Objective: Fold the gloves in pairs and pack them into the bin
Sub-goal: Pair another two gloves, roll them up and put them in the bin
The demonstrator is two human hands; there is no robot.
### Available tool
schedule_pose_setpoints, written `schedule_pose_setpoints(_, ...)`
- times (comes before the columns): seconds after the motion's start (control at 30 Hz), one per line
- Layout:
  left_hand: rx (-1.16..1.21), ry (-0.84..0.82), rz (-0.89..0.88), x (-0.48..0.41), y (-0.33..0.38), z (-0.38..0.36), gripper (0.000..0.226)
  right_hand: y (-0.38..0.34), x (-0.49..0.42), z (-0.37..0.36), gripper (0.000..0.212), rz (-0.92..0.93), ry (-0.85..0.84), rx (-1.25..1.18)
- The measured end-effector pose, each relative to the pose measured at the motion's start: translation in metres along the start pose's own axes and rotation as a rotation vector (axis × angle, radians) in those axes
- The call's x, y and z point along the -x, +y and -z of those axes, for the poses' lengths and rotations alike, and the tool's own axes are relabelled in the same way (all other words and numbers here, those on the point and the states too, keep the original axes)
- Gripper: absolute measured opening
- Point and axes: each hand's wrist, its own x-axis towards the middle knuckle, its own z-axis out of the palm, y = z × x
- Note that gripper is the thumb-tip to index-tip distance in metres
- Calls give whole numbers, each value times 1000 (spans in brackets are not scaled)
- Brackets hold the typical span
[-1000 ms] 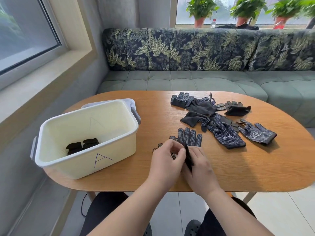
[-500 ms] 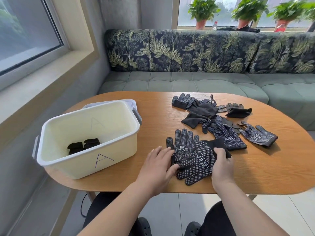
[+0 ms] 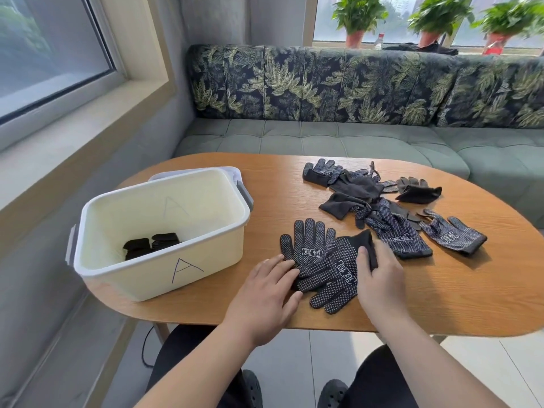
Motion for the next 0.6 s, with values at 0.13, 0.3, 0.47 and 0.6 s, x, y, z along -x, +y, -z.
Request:
schedule_pose_setpoints(0.13,10,55,-29,2,1,-1,52,-20,-13,13,13,263,75,83)
schedule_pose_setpoints(0.3,76,74,-43,4,-3,-2,49,-54,-55,21,19,228,-26,36)
schedule_pose_setpoints(0.47,103,120,-63,4,-4,-3,46,-85,-94,21,19,344,40,-32)
schedule_pose_setpoints(0.6,122,100,-58,4,-6,-4,50,-70,-80,1,26,534,-90,73)
